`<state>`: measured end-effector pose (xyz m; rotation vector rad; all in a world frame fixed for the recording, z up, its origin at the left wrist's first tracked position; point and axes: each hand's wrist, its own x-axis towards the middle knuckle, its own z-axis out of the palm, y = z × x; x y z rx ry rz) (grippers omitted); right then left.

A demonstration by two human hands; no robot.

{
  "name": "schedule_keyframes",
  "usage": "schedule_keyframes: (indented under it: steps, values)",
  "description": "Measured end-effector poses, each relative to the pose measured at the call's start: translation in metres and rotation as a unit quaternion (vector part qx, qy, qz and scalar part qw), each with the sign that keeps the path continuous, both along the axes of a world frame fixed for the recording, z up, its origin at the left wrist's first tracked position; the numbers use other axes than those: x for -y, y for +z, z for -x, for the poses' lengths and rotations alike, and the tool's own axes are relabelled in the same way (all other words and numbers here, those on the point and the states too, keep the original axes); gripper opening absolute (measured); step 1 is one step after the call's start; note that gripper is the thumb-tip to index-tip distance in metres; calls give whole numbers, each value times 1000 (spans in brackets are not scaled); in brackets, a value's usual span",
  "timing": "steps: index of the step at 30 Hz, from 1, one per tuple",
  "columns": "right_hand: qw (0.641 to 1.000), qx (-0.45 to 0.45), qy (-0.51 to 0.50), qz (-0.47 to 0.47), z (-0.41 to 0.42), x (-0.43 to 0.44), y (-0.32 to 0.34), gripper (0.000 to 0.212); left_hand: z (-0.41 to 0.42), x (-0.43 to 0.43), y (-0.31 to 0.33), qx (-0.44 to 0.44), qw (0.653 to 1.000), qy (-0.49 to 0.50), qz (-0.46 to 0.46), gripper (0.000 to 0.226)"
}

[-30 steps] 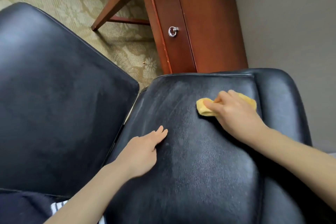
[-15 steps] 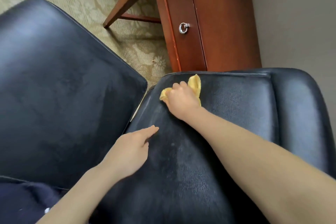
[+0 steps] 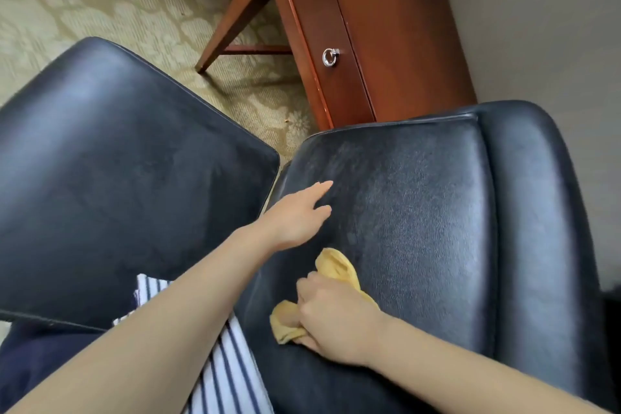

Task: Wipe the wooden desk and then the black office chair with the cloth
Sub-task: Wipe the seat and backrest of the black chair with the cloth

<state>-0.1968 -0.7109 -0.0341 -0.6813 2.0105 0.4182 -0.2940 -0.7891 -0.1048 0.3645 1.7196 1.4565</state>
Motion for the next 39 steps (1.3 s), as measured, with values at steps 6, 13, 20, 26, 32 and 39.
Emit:
schedule_keyframes:
  steps: [6, 13, 20, 26, 32, 39]
  values:
    - [997, -68, -13, 46, 0, -45, 92, 8, -28, -34, -5, 77, 995, -57, -17, 93]
    - [962, -272, -11, -14, 87, -106, 126, 17, -41, -43, -16, 36, 996, -75, 17, 117]
    - [930, -347, -24, -117, 175, -116, 51, 27, -49, -30, -21, 31, 999, 10, -37, 107]
    - [928, -333, -31, -165, 225, -96, -25, 27, -67, -7, -38, 72, 987, 124, -75, 82]
    - [936, -290, -13, -200, 236, -61, -115, 30, -80, 23, -75, 135, 968, 211, -28, 57]
    - [963, -168, 52, -204, 175, -37, -179, 34, -72, 53, -96, 142, 957, 254, -13, 47]
